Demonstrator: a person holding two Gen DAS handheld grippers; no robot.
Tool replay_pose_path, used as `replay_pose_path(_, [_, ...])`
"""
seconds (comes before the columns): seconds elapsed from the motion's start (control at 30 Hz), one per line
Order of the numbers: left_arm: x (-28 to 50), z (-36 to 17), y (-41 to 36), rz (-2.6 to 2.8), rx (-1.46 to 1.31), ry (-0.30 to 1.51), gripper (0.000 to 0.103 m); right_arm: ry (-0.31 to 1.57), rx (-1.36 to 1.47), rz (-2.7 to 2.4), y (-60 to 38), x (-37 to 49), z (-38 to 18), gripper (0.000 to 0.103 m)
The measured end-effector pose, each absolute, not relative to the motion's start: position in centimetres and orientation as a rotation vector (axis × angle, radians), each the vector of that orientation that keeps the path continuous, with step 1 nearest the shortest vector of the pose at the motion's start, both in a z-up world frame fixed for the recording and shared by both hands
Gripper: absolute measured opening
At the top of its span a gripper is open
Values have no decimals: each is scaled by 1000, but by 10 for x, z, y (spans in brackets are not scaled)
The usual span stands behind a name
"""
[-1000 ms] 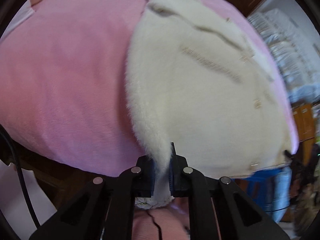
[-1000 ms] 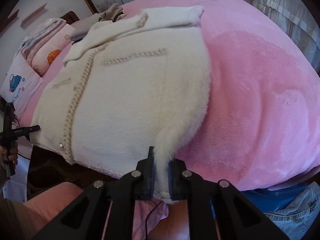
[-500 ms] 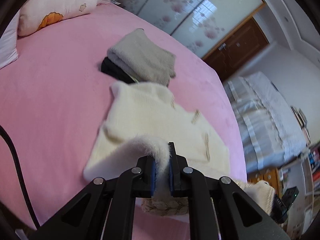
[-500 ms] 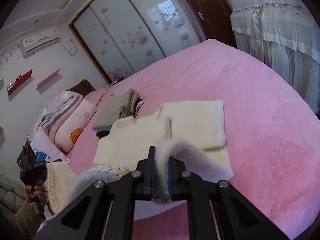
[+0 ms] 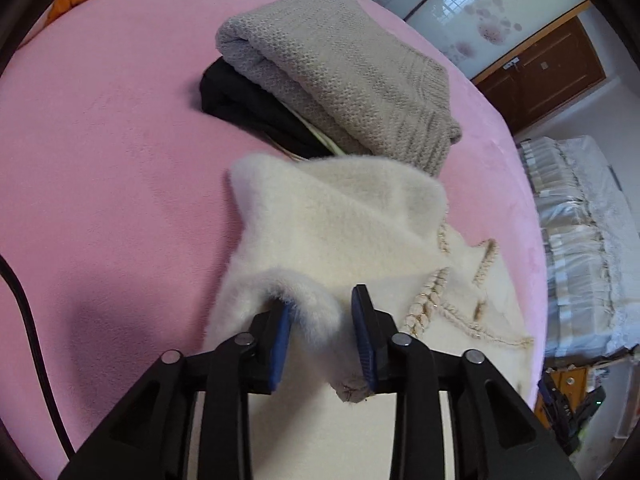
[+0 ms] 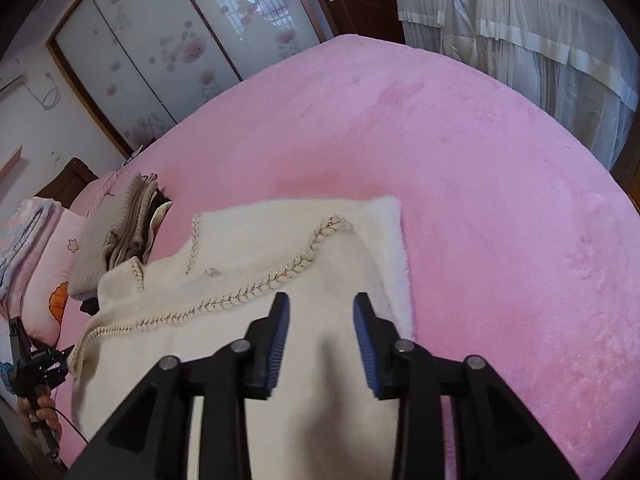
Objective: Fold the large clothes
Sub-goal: 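Fold the hem up toward the collar with both tools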
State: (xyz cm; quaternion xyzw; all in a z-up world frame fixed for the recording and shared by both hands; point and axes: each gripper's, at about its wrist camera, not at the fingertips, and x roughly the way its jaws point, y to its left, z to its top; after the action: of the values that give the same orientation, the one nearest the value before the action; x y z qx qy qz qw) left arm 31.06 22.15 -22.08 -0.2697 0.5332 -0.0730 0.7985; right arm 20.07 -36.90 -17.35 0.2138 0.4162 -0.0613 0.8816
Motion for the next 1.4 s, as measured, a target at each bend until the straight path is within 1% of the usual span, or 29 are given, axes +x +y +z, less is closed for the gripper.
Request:
replay_pose_path(0.03, [312,-219,222,-180,-583,1150,38,849,400,-139,-368,199,-169,62])
replay_pose_path(0.07, [314,-218,223,-205,-584,1157,45,842,349,-152,-367,199,-167,66])
replay_pose_path(0.13, [317,-213,223,-235,-582,1164,47,863,260,-156,-363,206,-169,67])
replay_pose_path(0.2, [318,-202,224,-240,-558,1149,59,896,189,-154,-359,213,-173,67])
replay_pose_path(0.27, [312,-185,226,-260,-540,1089,64,913,157,-141,-355,221,-177,67])
replay_pose_path(0.3, [313,-176,227,-269,-518,1058,70,918,148,-130,-352,225,-179,67])
replay_pose_path(0.37, [310,-163,228,-279,-455,1012,76,926,133,-122,-348,233,-184,67])
replay_pose_path(0.47, [315,-160,220,-268,-269,982,76,951,151,-120,-347,247,-194,67])
replay_pose_path(0.7, [323,-201,200,-326,56,1018,76,984,182,-89,-352,265,-211,67])
replay_pose_path(0.83, [337,-217,191,-340,92,1030,75,1004,194,-71,-356,273,-216,66])
replay_pose_path(0.87, [339,-220,187,-347,100,1028,71,1004,194,-67,-356,275,-217,66])
replay_pose_path(0.9, [341,-222,181,-365,116,1022,56,1006,188,-64,-356,278,-218,65])
replay_pose_path(0.93, [342,-225,176,-380,133,1023,46,1015,181,-60,-356,282,-220,60])
replay_pose_path(0.97, [343,-228,169,-392,153,1029,29,1031,177,-52,-356,284,-223,58])
replay_pose_path(1.0, [342,-231,163,-386,192,1017,20,1045,165,-54,-355,286,-226,52])
replay_pose_path(1.03, [340,-232,158,-387,222,1003,11,1057,157,-49,-353,287,-229,42])
replay_pose_path(1.07, [337,-233,154,-370,256,978,10,1059,152,-42,-352,286,-231,37])
replay_pose_path(1.13, [330,-233,150,-324,288,957,8,1053,132,-52,-350,281,-231,16])
replay_pose_path(1.23, [322,-222,155,-250,234,942,7,1015,89,-86,-344,270,-222,11])
replay_pose_path(1.33, [317,-196,161,-207,172,919,6,953,99,-106,-344,261,-195,8])
replay_pose_path(1.4, [317,-173,161,-182,141,902,6,906,154,-114,-353,258,-172,7])
